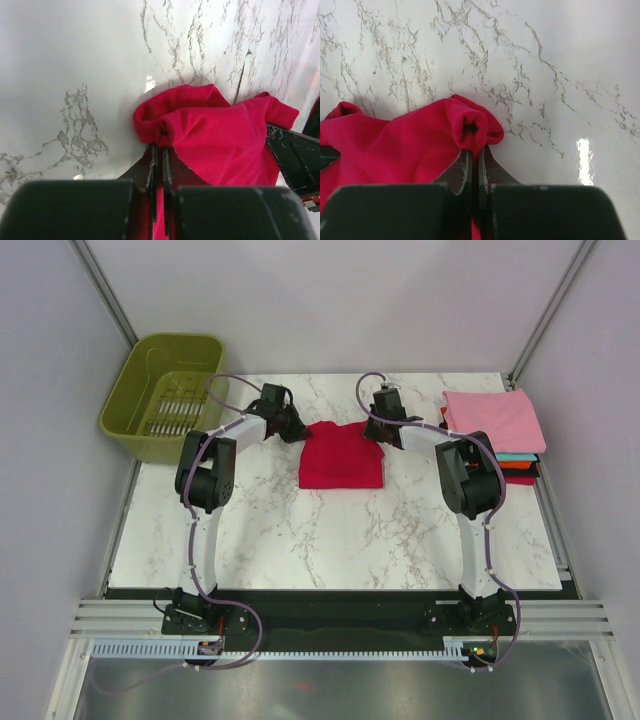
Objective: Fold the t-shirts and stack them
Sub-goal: Neatly place the folded tshirt to the corner
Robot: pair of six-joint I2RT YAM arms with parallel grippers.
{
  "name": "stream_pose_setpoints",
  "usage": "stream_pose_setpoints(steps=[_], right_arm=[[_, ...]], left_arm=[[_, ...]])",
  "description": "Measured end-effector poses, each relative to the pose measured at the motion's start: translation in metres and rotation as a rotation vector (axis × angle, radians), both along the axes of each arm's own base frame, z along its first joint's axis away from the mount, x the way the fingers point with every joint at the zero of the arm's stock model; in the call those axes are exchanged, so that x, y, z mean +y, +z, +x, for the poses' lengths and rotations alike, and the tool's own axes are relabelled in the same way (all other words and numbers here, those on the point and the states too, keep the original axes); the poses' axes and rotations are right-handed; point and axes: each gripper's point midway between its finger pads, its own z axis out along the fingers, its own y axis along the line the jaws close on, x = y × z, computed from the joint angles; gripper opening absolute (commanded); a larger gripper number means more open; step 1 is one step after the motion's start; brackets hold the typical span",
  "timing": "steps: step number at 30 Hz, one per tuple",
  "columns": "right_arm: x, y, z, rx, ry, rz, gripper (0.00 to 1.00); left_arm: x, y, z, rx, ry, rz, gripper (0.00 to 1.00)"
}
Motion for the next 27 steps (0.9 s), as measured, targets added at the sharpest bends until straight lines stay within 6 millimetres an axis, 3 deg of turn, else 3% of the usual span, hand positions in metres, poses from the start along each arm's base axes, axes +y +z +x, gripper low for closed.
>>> stream_pose_setpoints(steps=[7, 11, 15, 20, 24, 27], right_arm=[[-0.003, 0.003, -0.014, 0.011, 0.003, -0.003, 0.0], [-0.011, 0.016, -0.031, 0.013, -0.002, -0.01, 0.0], [-0.02, 0.048, -0.046, -0.038, -0.017, -0.006, 0.0], [-0.033, 0.097, -0.068, -0.129, -0.053, 0.007, 0.0], [-0.047, 0.132, -0.08, -0.202, -0.09, 0.018, 0.0], [-0.066, 0.152, -0.081, -0.241, -0.151, 0.007, 0.0]], left_arm=[[-0.002, 0.001, -0.004, -0.001, -0.006, 0.002, 0.02], [-0.007, 0.003, -0.025, 0.011, -0.027, 0.025, 0.02], [-0.015, 0.01, -0.053, 0.008, -0.053, 0.042, 0.02], [-0.031, 0.036, -0.079, -0.058, -0.095, 0.024, 0.02], [-0.064, 0.063, -0.085, -0.153, -0.144, -0.021, 0.02], [-0.099, 0.079, -0.098, -0.203, -0.194, -0.062, 0.02]])
